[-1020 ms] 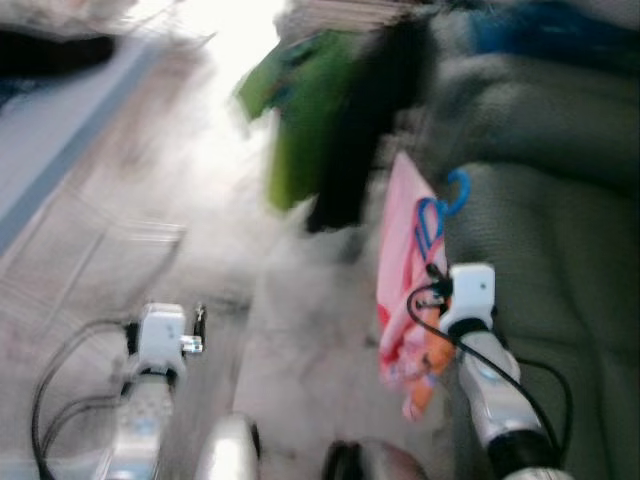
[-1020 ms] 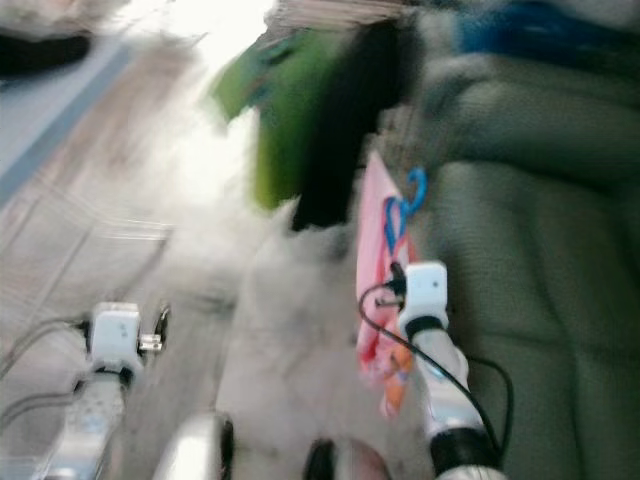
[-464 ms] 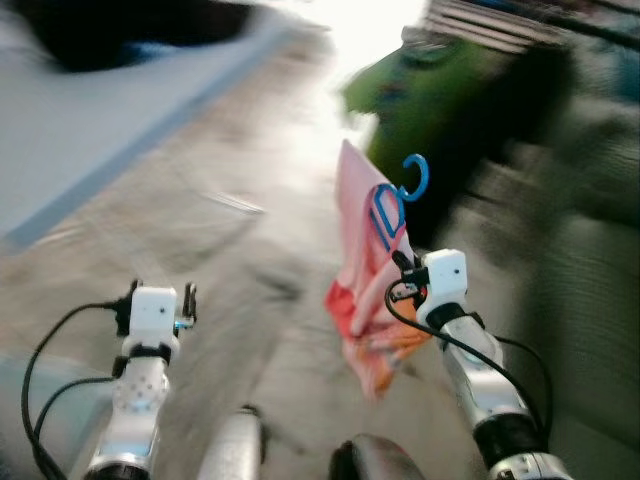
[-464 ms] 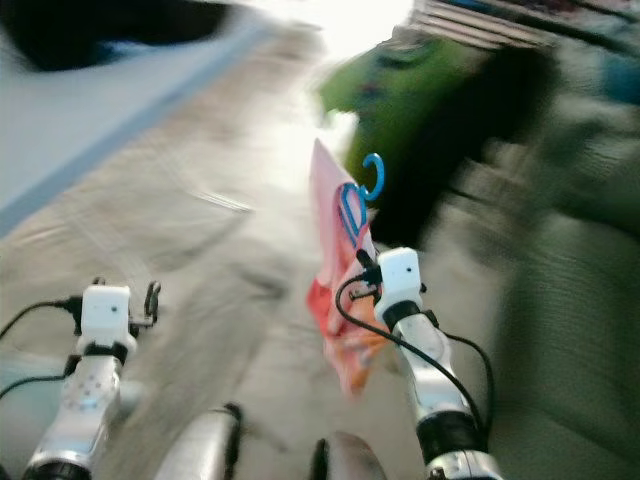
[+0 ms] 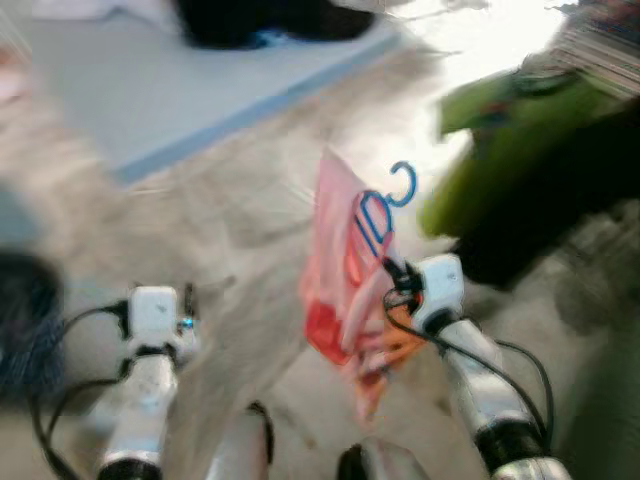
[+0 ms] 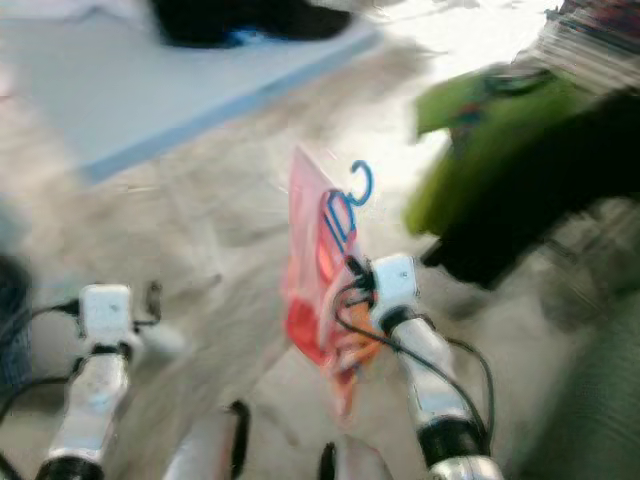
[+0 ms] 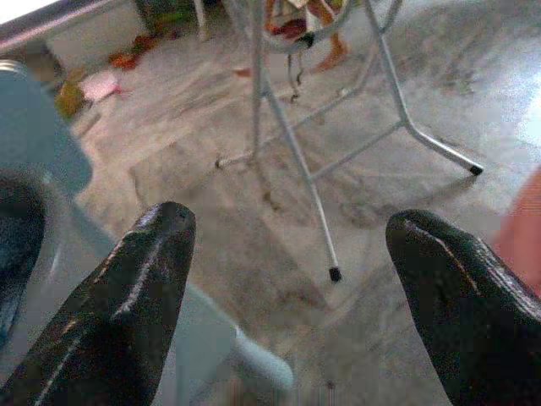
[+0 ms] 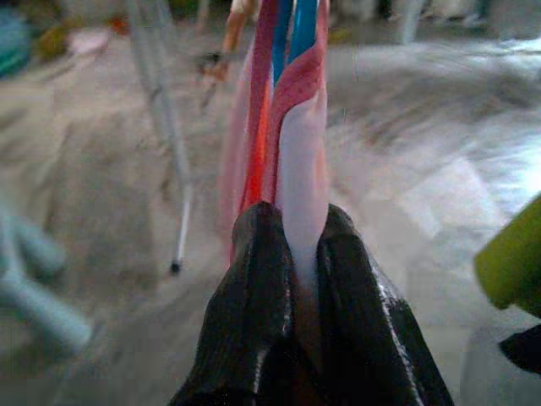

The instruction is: Hang hanger

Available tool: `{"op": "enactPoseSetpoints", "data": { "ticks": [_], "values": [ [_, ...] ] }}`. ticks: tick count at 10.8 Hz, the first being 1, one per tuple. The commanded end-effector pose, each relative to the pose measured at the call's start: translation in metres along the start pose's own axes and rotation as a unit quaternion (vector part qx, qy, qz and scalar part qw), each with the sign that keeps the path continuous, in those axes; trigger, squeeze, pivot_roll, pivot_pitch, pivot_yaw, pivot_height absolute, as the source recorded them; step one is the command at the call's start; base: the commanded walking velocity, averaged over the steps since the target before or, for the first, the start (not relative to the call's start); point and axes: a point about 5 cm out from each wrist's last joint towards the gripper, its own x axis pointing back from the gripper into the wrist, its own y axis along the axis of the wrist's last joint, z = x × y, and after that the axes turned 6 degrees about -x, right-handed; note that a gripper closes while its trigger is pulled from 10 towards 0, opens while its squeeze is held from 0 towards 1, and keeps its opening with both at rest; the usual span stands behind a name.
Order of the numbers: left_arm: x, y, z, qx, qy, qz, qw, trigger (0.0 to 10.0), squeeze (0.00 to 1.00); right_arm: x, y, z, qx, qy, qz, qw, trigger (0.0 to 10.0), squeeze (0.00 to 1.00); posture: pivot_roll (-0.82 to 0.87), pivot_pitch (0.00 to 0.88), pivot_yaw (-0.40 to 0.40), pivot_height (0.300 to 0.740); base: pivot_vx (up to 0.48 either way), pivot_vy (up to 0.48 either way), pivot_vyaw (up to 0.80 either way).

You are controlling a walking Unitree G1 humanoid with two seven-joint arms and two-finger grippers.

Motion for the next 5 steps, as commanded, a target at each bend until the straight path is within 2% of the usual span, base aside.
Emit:
{"op": "enactPoseSetpoints", "data": {
  "ticks": [1,3,5],
  "values": [
    [0.001,-0.003,-0.002,-0.003,-0.022,0.007,1.000,10.0,0.00,-0.005,0.014,0.005,-0.012,0.023,-0.029,0.999,10.0,0.00,0.05,0.159,-0.084,0.740,0.000,0.000,0.80],
    [0.001,0.000,-0.015,-0.040,-0.095,-0.011,0.995,10.0,0.00,-0.010,0.025,0.019,-0.035,0.083,-0.035,0.995,10.0,0.00,0.05,0.156,-0.085,0.740,0.000,0.000,0.80],
    [-0.010,0.013,-0.023,-0.082,-0.137,-0.047,0.986,10.0,0.00,-0.009,0.038,0.032,-0.056,0.156,-0.032,0.986,10.0,0.00,0.05,0.151,-0.082,0.740,0.000,0.000,0.80]
  ]
}}
